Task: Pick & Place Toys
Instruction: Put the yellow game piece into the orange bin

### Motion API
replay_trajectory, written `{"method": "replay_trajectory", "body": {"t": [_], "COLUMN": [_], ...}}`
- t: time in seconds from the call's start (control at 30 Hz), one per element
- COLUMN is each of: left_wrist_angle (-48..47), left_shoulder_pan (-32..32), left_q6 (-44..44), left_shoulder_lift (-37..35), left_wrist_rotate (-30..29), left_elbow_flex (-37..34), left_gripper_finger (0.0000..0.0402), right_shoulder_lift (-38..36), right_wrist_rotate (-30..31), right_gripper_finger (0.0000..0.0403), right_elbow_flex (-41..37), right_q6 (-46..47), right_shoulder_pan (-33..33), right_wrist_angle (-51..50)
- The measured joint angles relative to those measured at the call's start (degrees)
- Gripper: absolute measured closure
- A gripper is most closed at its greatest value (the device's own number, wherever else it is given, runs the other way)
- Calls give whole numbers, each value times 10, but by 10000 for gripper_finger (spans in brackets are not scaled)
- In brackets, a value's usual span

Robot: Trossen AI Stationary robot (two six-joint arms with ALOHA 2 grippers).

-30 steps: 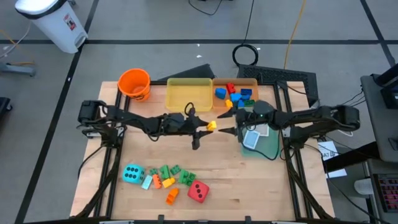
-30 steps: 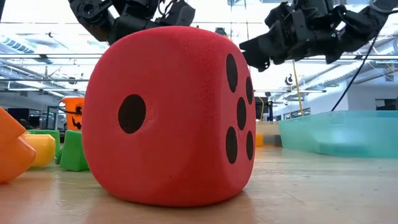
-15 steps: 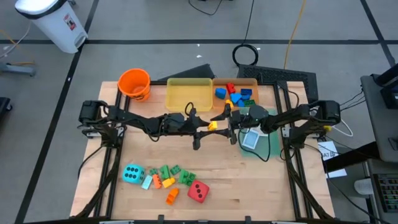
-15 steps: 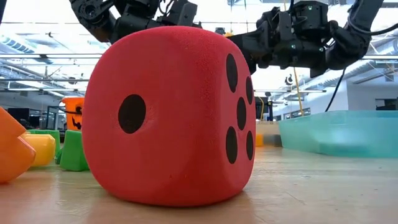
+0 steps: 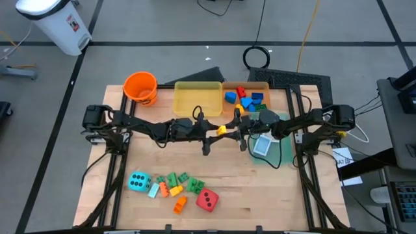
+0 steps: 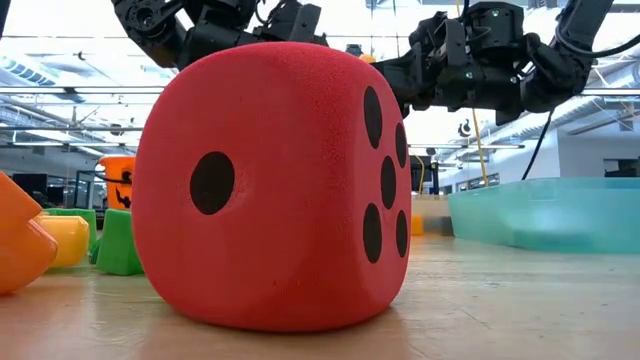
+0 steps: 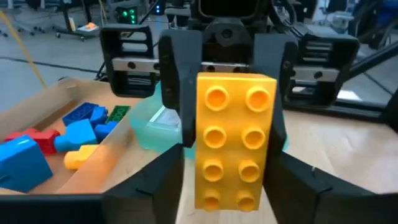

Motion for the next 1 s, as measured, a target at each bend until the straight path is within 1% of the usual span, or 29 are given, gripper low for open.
{"method": "replay_trajectory", "body": {"t": [0.1, 0.17, 0.3, 0.43, 0.5, 0.57, 0.73, 0.8, 0.9, 1.0], "left_wrist_angle": [-1, -1, -2, -2, -1, -2, -5, -5, -9, -10], "left_shoulder_pan": [0, 0, 1, -1, -1, 0, 2, 2, 2, 2], "left_q6": [-29, -41, -46, -32, -26, -19, -17, -17, -17, -21], "left_shoulder_lift": [0, 0, -3, -4, -4, -4, -4, -4, -4, -4], "left_wrist_rotate": [-1, 4, 3, 11, 12, 10, 9, 8, 8, 8], "left_elbow_flex": [0, 0, 0, 0, 0, 0, 0, 0, 0, 0], "left_gripper_finger": [169, 158, 143, 135, 134, 133, 133, 133, 133, 133], "right_shoulder_lift": [-2, -16, -69, -135, -166, -194, -232, -234, -232, -230], "right_wrist_rotate": [-1, -2, -9, 10, 43, 89, 251, 301, 334, 333], "right_gripper_finger": [320, 320, 320, 320, 320, 320, 320, 319, 316, 315], "right_elbow_flex": [0, 0, 0, 0, 0, 0, 0, 0, 0, 0], "right_q6": [3, 6, 10, -9, -20, -39, -69, -73, -62, -38], "right_shoulder_pan": [-5, -15, -46, -79, -94, -109, -152, -173, -211, -245], "right_wrist_angle": [-4, -26, -118, -247, -309, -369, -495, -534, -586, -625]}}
